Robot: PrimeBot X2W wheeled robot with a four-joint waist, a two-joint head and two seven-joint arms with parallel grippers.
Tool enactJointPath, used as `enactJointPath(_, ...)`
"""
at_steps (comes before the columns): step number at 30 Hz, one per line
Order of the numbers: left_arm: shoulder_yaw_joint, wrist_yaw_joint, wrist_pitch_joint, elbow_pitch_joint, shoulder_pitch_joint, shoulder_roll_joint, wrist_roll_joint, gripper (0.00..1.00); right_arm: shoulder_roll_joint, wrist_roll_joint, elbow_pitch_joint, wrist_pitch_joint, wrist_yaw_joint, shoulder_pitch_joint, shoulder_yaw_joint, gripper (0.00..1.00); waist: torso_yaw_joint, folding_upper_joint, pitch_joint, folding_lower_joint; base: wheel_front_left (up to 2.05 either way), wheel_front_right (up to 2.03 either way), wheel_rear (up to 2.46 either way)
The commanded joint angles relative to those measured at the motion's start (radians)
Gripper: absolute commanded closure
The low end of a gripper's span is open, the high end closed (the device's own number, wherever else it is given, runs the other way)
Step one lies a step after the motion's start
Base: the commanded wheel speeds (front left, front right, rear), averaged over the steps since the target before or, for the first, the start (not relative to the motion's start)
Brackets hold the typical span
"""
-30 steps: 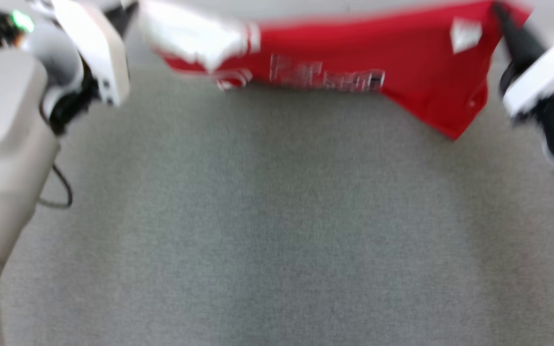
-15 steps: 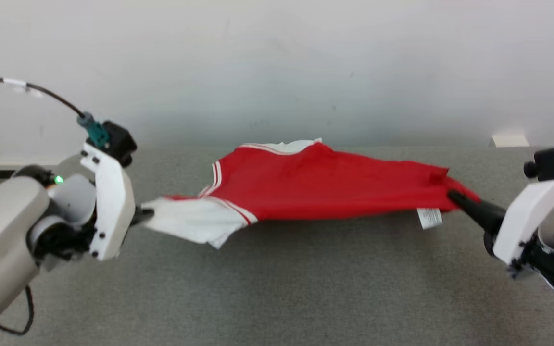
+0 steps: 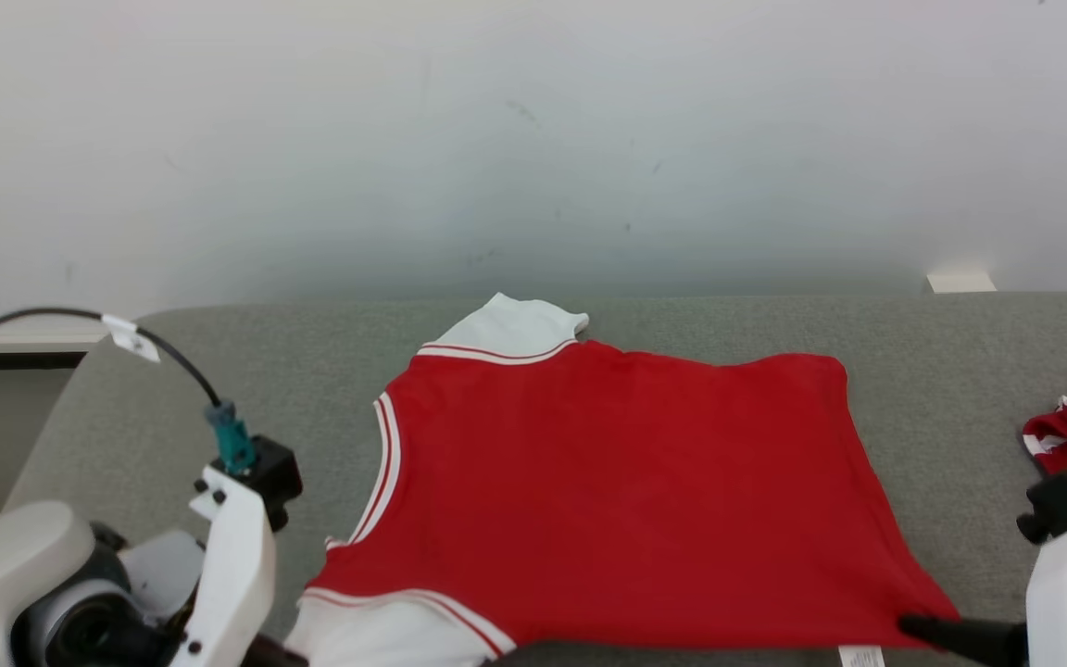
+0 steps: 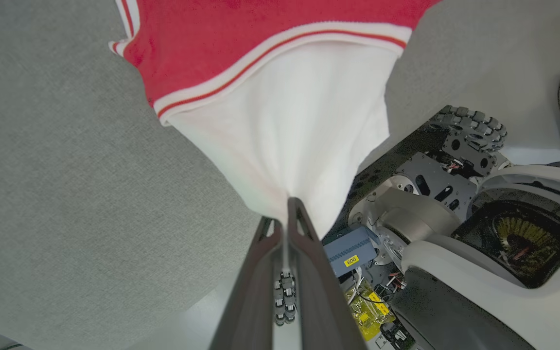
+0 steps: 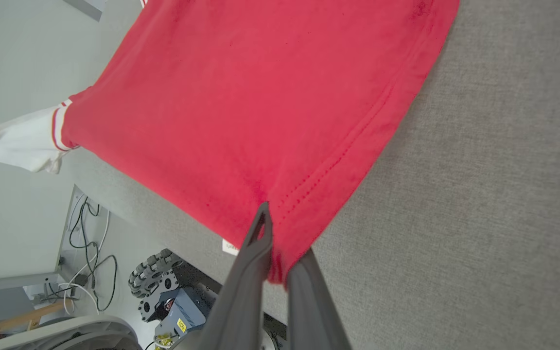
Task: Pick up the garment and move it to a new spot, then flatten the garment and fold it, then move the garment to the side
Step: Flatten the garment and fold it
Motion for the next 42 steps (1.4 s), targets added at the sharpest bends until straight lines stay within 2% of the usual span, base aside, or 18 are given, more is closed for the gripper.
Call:
enactJointPath(1, 0.000, 0.012, 0.015, -0.032, 0.027, 0.023, -0.031, 1.00, -0.024, 0.017, -0.025, 0.010, 0.000, 0.026, 0.005, 1.00, -0.005, -0.0001, 0.002, 0.0002, 0.00, 0.00, 0.00)
enactJointPath(9, -0.012, 0.069, 0.075, -0.171, 0.077, 0.100, -0.113, 1.00, -0.145, 0.065, -0.170, 0.090, 0.000, 0.071, 0.059, 1.00, -0.027, -0.0001, 0.012, 0.0002, 0.00, 0.00, 0.00)
enactJointPath(14, -0.004, 0.089, 0.086, -0.195, 0.077, 0.103, -0.145, 1.00, -0.177, 0.077, -0.194, 0.093, 0.000, 0.028, 0.063, 1.00, -0.039, -0.0001, 0.031, 0.0002, 0.00, 0.00, 0.00)
enactJointPath(22, 0.028, 0.095, 0.097, -0.076, 0.022, 0.034, -0.174, 1.00, -0.086, 0.078, -0.087, 0.118, 0.000, -0.094, 0.079, 1.00, -0.055, -0.0001, 0.093, 0.0002, 0.00, 0.00, 0.00)
enactJointPath(32, 0.070, 0.074, 0.095, 0.223, -0.092, -0.108, -0.152, 1.00, 0.060, 0.181, 0.144, 0.150, 0.000, -0.255, 0.081, 0.99, -0.071, -0.0001, 0.162, 0.0002, 0.00, 0.00, 0.00)
enactJointPath(33, 0.073, 0.071, 0.092, 0.254, -0.100, -0.124, -0.151, 1.00, 0.074, 0.193, 0.168, 0.152, 0.000, -0.267, 0.084, 0.95, -0.073, -0.0001, 0.166, 0.0002, 0.00, 0.00, 0.00)
enactJointPath(35, 0.080, 0.069, 0.084, 0.306, -0.112, -0.154, -0.155, 1.00, 0.104, 0.211, 0.213, 0.152, 0.000, -0.292, 0.091, 0.77, -0.078, -0.0001, 0.175, 0.0002, 0.00, 0.00, 0.00)
enactJointPath(37, 0.082, 0.063, 0.075, 0.359, -0.123, -0.184, -0.155, 1.00, 0.135, 0.217, 0.258, 0.154, 0.000, -0.314, 0.102, 0.69, -0.082, -0.0001, 0.182, 0.0002, 0.00, 0.00, 0.00)
enactJointPath(39, 0.089, 0.058, 0.060, 0.409, -0.134, -0.211, -0.150, 1.00, 0.163, 0.217, 0.305, 0.155, 0.000, -0.336, 0.118, 0.53, -0.086, -0.0001, 0.186, 0.0002, 0.00, 0.00, 0.00)
enactJointPath(40, 0.091, 0.051, 0.052, 0.433, -0.138, -0.225, -0.147, 1.00, 0.177, 0.217, 0.327, 0.155, 0.000, -0.346, 0.125, 0.40, -0.087, -0.0001, 0.187, 0.0002, 0.00, 0.00, 0.00)
enactJointPath(41, 0.094, 0.046, 0.042, 0.458, -0.141, -0.238, -0.144, 1.00, 0.189, 0.217, 0.353, 0.152, 0.000, -0.355, 0.133, 0.11, -0.089, -0.0001, 0.188, 0.0002, 0.00, 0.00, 0.00)
enactJointPath(42, 0.096, 0.042, 0.030, 0.484, -0.143, -0.250, -0.140, 0.86, 0.202, 0.217, 0.375, 0.151, 0.000, -0.363, 0.140, 0.00, -0.090, -0.0001, 0.188, 0.0002, 0.00, 0.00, 0.00)
